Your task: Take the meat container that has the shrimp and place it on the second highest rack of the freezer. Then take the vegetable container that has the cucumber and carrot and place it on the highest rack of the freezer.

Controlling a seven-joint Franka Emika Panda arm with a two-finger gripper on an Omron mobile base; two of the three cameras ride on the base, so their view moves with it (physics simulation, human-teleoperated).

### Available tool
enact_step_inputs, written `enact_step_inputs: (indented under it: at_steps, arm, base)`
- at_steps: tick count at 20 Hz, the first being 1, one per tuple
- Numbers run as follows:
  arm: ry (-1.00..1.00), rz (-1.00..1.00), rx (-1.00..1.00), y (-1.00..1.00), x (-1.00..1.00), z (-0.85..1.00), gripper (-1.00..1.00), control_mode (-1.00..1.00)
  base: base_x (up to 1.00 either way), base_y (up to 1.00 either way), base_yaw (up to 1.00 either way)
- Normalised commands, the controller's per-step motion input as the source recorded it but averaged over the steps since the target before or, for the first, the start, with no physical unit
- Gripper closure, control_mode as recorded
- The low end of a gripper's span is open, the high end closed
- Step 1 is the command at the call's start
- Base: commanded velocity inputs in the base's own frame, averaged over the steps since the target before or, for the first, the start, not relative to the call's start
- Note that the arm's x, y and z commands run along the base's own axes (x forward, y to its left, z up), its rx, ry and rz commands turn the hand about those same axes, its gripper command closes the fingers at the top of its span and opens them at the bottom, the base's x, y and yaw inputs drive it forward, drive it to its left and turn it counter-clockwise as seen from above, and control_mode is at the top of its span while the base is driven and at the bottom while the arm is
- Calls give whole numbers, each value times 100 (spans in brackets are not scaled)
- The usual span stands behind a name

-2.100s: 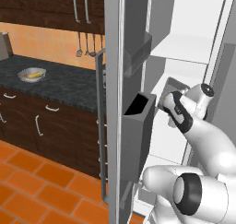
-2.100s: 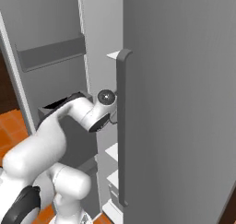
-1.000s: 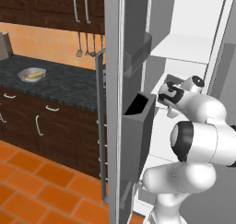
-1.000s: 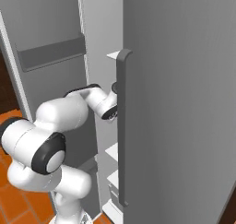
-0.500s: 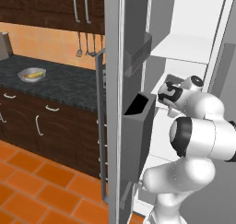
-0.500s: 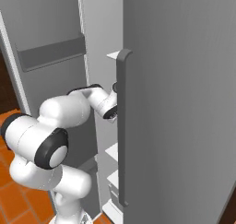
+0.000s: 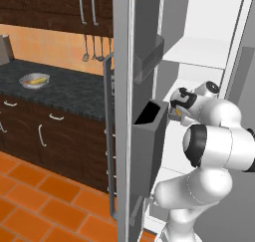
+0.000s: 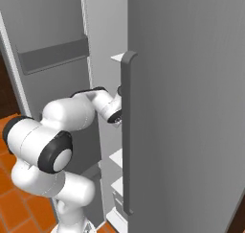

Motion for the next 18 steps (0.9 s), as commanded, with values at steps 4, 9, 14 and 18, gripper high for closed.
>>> enact_step_inputs:
  at_steps: [4,9,14,18]
  arm:
    - [-10,0,0,-6,18,0,-100,-100]
    - [-15,1,-3,-1,21,0,-100,-100]
    - [-3,0,-15,2,-16,32,-100,-100]
    - [0,0,-21,46,-33,94,-100,-100]
  base:
    - [0,0,0]
    - [0,0,0]
    - [0,0,0]
    - [0,0,0]
